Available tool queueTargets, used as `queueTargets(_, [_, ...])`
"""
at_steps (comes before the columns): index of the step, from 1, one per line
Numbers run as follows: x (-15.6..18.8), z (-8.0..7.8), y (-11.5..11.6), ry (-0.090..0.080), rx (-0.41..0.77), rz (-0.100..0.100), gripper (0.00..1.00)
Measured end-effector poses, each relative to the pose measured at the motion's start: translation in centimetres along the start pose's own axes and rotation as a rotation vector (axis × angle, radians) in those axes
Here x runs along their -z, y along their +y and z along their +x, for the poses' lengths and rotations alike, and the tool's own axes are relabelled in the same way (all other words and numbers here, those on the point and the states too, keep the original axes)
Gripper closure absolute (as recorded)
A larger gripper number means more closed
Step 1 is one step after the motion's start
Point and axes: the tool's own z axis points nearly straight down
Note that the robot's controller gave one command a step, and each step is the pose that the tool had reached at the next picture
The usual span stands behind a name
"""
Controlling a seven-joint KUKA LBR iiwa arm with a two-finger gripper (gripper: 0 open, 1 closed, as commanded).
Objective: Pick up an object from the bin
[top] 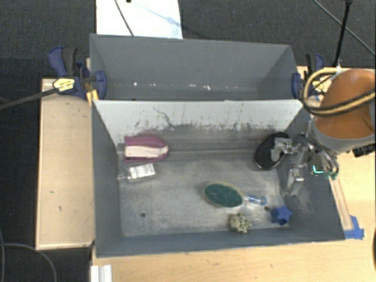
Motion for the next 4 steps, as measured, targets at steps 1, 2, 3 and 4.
queueTargets(1, [-6.0,6.7,1.5,-0.006,0.287,0.001,0.0])
queueTargets(2, [-5.6,6.5,1.4,-0.006,0.291,0.003,1.0])
queueTargets(3, [-1.0,0.6,-0.6,-0.014,0.3,0.005,1.0])
queueTargets(4, [7.5,1.4,-0.7,-0.013,0.267,0.005,1.0])
